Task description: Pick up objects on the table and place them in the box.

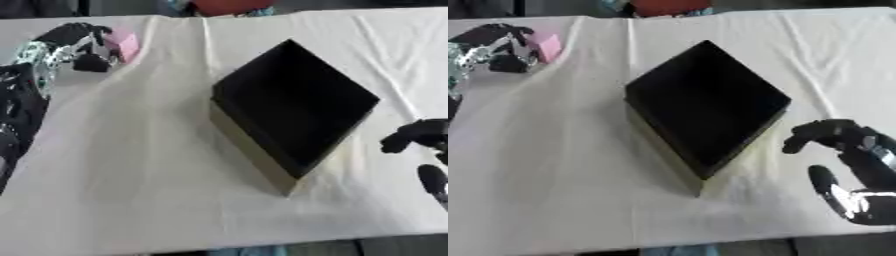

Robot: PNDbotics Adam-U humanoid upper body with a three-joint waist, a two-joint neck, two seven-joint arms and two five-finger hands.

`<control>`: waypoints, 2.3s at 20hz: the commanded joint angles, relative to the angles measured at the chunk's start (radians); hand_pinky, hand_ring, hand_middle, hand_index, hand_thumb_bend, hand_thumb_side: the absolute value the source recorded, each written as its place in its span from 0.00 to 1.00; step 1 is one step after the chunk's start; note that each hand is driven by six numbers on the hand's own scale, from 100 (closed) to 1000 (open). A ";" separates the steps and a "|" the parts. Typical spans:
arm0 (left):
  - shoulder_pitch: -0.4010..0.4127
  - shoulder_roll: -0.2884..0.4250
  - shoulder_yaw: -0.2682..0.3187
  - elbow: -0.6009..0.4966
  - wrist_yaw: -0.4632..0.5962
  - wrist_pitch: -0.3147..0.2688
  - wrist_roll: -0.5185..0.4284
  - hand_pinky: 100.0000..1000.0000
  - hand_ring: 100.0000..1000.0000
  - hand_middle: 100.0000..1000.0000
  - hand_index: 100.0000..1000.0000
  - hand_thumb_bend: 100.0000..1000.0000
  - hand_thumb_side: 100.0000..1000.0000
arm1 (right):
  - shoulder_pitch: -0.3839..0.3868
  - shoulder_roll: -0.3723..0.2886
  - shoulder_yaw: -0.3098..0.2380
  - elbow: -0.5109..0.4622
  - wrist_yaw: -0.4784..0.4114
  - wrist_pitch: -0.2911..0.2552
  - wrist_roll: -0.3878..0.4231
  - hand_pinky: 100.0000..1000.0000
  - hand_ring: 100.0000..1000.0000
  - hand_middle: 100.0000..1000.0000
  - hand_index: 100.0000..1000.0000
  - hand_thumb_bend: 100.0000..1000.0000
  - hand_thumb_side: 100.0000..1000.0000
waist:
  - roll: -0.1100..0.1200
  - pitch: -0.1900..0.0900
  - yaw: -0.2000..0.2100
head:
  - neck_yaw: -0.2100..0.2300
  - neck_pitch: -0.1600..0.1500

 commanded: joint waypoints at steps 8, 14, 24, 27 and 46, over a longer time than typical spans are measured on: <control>-0.054 0.022 0.000 -0.045 0.039 0.063 0.047 0.65 0.60 0.76 0.96 0.05 0.94 | -0.003 -0.015 -0.002 -0.007 -0.008 -0.120 0.117 0.70 0.63 0.55 0.82 0.00 0.31 | -0.003 -0.027 0.008 | 0.000 0.015; -0.075 0.034 0.003 -0.050 0.066 0.114 0.082 0.65 0.61 0.77 0.96 0.05 0.94 | -0.001 -0.018 0.000 -0.006 -0.008 -0.122 0.119 0.70 0.63 0.55 0.82 0.00 0.31 | -0.002 -0.029 0.012 | 0.005 0.017; -0.071 0.033 0.002 -0.031 0.048 0.142 0.086 0.66 0.62 0.78 0.97 0.00 1.00 | -0.009 -0.015 0.000 -0.010 -0.006 -0.127 0.126 0.70 0.63 0.55 0.82 0.00 0.31 | -0.006 0.012 -0.016 | 0.006 0.003; -0.071 0.031 0.003 -0.031 0.041 0.148 0.089 0.66 0.62 0.78 0.97 0.00 1.00 | -0.011 -0.013 -0.001 -0.011 -0.003 -0.129 0.127 0.70 0.62 0.55 0.81 0.00 0.30 | -0.005 0.026 -0.024 | 0.007 0.002; -0.053 0.015 0.000 -0.021 0.020 0.123 0.019 0.61 0.51 0.56 0.82 0.00 0.36 | -0.011 -0.008 -0.005 -0.010 -0.001 -0.130 0.127 0.70 0.62 0.55 0.81 0.00 0.31 | -0.008 0.030 -0.021 | 0.004 0.006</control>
